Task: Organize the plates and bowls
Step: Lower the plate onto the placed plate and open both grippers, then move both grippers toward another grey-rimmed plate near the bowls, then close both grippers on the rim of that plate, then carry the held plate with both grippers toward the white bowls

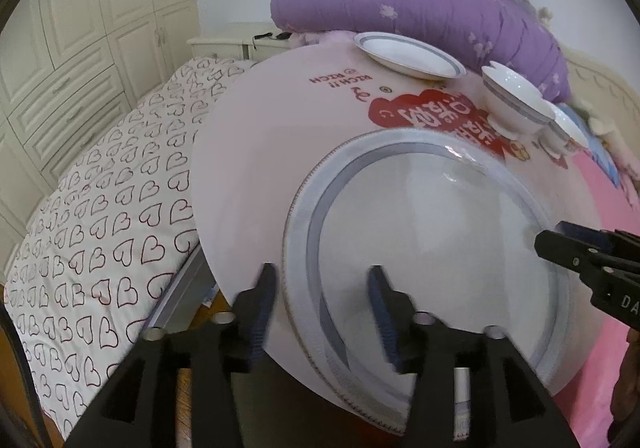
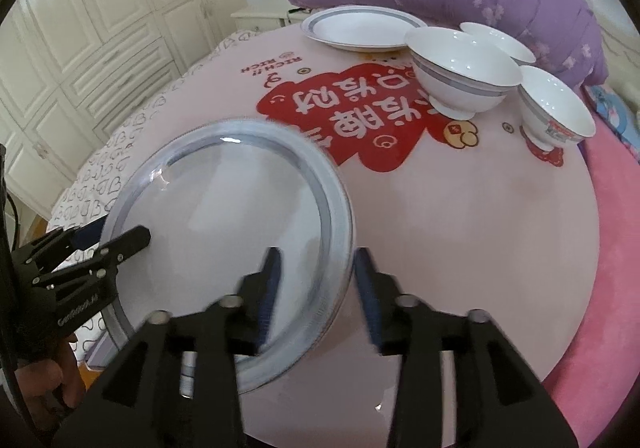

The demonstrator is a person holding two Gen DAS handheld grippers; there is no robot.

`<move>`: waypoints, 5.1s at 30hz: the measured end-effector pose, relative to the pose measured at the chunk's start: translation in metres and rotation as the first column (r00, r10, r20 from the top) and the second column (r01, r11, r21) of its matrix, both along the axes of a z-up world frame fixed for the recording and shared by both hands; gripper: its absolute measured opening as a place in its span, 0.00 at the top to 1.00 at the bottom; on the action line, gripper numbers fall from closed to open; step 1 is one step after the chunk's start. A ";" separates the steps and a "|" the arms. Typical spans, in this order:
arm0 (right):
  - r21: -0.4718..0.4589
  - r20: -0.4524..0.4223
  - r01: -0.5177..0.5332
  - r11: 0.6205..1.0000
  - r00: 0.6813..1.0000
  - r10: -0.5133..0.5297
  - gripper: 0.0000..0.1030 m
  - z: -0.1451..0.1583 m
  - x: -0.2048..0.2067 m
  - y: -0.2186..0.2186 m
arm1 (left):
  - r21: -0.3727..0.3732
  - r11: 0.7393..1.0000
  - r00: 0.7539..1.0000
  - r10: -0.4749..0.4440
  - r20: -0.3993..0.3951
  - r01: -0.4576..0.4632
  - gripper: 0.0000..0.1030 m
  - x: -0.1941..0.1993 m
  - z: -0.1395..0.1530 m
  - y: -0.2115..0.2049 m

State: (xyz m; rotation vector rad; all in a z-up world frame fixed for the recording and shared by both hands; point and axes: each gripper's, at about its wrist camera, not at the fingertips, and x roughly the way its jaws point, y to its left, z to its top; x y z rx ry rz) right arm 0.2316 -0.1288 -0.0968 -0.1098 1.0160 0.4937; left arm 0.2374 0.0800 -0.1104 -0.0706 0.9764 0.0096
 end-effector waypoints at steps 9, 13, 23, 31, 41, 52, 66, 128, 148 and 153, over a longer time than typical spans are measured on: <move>0.057 0.033 0.042 0.997 0.998 -0.044 0.13 0.012 0.003 -0.010 | 0.039 0.999 0.997 0.035 0.074 -0.038 0.01 -0.008 0.022 -0.005; 0.094 0.074 0.081 0.992 0.993 -0.088 0.00 0.027 0.006 -0.019 | 0.048 0.998 0.989 0.033 0.143 -0.041 0.01 -0.015 0.048 -0.014; 0.182 0.290 0.176 0.967 0.931 -0.224 0.00 0.100 0.020 -0.052 | 0.014 0.999 0.938 -0.035 0.346 0.032 0.01 -0.020 0.120 -0.044; 0.208 0.370 0.214 0.954 0.886 -0.279 0.00 0.123 0.046 -0.063 | -0.020 0.999 0.913 -0.038 0.406 0.051 0.01 0.005 0.141 -0.045; 0.205 0.411 0.220 0.954 0.865 -0.287 0.00 0.135 0.099 -0.059 | -0.031 0.999 0.905 -0.023 0.425 0.039 0.01 0.091 0.135 -0.050; 0.124 0.372 0.186 0.975 0.902 -0.220 0.00 0.128 0.191 -0.036 | -0.046 0.999 0.936 -0.002 0.352 0.019 0.01 0.206 0.109 -0.040; 0.046 0.158 0.078 0.996 0.984 -0.084 0.00 0.093 0.319 0.000 | -0.012 1.000 0.980 0.006 0.197 -0.004 0.01 0.355 0.063 -0.036; -0.025 -0.272 0.004 1.000 0.962 -0.011 0.78 -0.019 0.388 0.038 | -0.242 0.966 0.974 0.031 -0.223 -0.086 0.81 0.525 -0.050 0.013; 0.027 -0.279 -0.008 1.000 0.960 0.016 0.80 -0.006 0.350 0.043 | -0.251 0.962 0.973 0.050 -0.226 -0.107 0.80 0.478 -0.024 0.039; -0.003 -0.316 -0.031 1.000 0.948 0.028 0.80 -0.017 0.340 0.053 | -0.235 0.964 0.967 0.063 -0.249 -0.123 0.80 0.466 -0.027 0.045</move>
